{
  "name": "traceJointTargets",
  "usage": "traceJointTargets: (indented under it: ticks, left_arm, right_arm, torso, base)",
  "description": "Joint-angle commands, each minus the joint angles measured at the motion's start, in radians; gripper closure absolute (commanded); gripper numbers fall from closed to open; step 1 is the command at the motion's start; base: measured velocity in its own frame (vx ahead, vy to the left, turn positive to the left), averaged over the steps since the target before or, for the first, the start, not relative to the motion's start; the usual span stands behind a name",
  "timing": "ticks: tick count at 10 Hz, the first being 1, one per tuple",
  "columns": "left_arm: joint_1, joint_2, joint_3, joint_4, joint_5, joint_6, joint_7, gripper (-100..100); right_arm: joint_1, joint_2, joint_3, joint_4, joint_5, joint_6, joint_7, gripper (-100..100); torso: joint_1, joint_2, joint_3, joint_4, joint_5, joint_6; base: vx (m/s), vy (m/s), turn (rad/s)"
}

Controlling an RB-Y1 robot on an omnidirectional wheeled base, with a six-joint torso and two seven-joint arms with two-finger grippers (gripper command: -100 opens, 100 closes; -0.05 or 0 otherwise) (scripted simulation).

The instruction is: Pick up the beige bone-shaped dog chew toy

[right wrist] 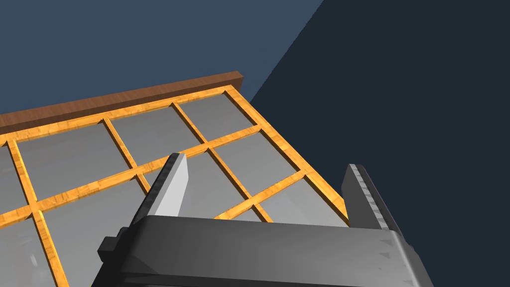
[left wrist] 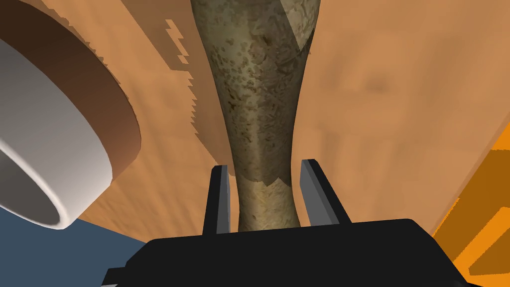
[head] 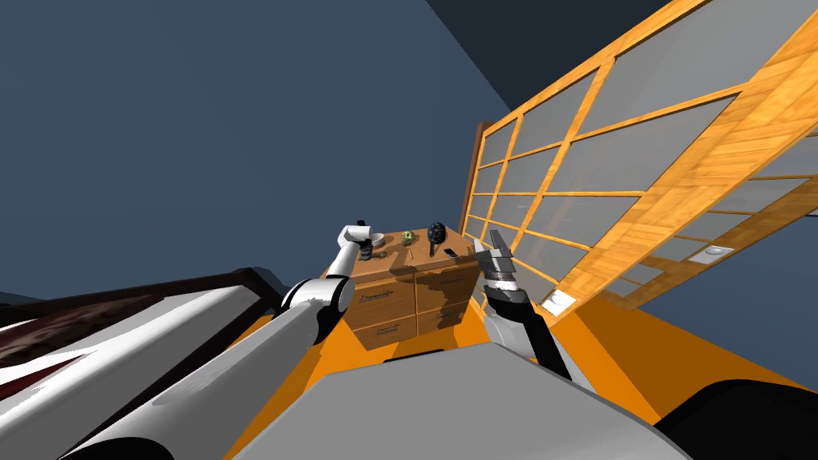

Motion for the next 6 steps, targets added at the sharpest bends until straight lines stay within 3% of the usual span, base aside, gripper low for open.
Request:
traceJointTargets:
  ticks: [1, 4, 5, 6]
  left_arm:
    - [0.006, -0.018, -0.008, -0.041, -0.009, 0.034, 0.018, 100]
    - [0.010, -0.047, -0.022, -0.097, -0.024, 0.081, 0.046, 100]
    - [0.010, -0.040, -0.019, -0.087, -0.020, 0.070, 0.038, 100]
    - [0.010, -0.041, -0.019, -0.090, -0.020, 0.075, 0.039, 0]
  right_arm:
    - [0.000, 0.000, 0.000, 0.000, 0.000, 0.000, 0.000, 0]
    - [0.000, 0.000, 0.000, 0.000, 0.000, 0.000, 0.000, 0]
    - [0.000, 0.000, 0.000, 0.000, 0.000, 0.000, 0.000, 0]
    - [0.000, 0.000, 0.000, 0.000, 0.000, 0.000, 0.000, 0]
  torso:
    - [0.000, 0.000, 0.000, 0.000, 0.000, 0.000]
    - [-0.001, 0.002, 0.001, 0.001, 0.000, 0.000]
    - [-0.001, 0.001, 0.001, 0.001, 0.000, 0.000]
    - [-0.003, 0.001, 0.001, 0.001, -0.001, 0.000]
  base:
    - [0.003, 0.051, 0.003]
    - [-0.001, 0.056, 0.001]
    - [0.004, 0.021, -0.005]
    - [0.000, 0.000, 0.000]
